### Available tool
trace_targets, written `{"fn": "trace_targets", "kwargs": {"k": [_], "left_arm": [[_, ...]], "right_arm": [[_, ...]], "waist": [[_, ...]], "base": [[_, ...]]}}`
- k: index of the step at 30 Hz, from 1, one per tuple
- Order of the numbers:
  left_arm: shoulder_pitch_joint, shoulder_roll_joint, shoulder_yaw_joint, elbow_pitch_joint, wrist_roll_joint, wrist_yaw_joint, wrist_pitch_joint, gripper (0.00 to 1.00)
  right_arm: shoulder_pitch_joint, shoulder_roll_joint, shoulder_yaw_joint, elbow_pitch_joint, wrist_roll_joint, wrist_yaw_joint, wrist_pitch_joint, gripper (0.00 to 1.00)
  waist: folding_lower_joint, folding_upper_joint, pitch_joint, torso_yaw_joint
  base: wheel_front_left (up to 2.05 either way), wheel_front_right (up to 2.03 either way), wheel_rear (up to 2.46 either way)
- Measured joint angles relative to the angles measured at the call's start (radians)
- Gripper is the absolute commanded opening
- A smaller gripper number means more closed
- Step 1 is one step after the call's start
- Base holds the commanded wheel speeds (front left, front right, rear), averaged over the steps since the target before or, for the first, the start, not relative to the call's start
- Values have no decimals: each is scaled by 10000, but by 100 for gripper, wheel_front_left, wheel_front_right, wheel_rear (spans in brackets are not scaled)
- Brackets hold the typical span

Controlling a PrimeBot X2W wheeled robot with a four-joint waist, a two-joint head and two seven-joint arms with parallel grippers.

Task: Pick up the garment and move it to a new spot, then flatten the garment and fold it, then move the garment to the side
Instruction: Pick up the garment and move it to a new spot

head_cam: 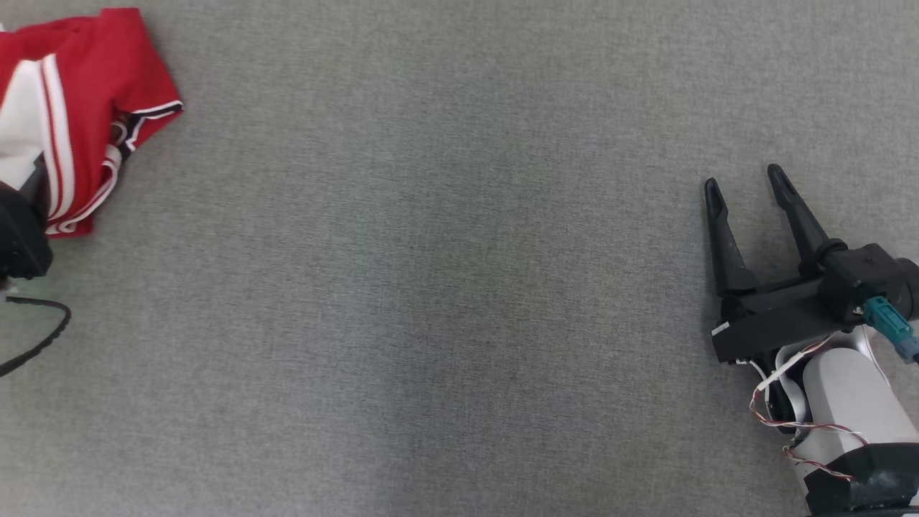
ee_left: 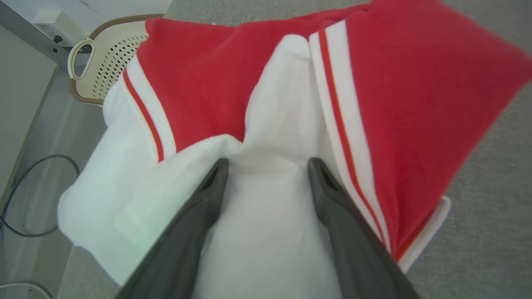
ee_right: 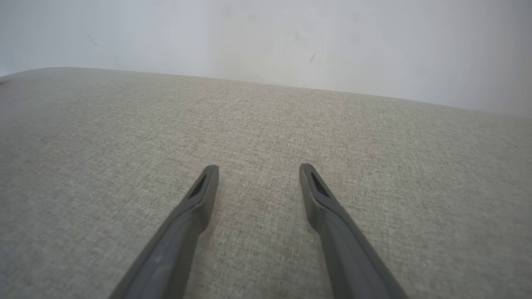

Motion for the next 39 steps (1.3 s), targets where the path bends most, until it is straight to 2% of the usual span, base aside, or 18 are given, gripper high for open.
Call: {"fn": "trace_targets", "kwargs": {"k": [14,15,16,17,25,39], "left_arm": [[-172,224,-623,284,-1179,15,702,100],[-178,228,-616,320,-1269,15,748,82],[-193,221,-625,341,-1398,15,763,28],[-197,213,-654,355,-1465,13,763,0],[-94,221,-1037,430,-1582,46,359,0],[-201,357,-2378,267,-479,0,-2050,0]], "right_arm": [[-183,123,-56,-155,-15,0,-15,100],[-194,136,-58,-157,-15,0,-15,100],[-200,153,-59,-157,-15,0,-15,100],[-205,178,-75,-153,-15,0,-15,100],[-223,297,-130,33,0,0,-12,100],[468,884,-119,631,201,-4,69,100]], "waist": [[-2,-3,428,-353],[-2,-2,440,-368],[-2,-3,444,-382],[-1,-2,434,-392],[4,3,133,-459],[4,4,-1161,-495]], "base": [[0,0,0],[0,0,0],[0,0,0],[0,0,0],[0,0,0],[0,0,0]]}}
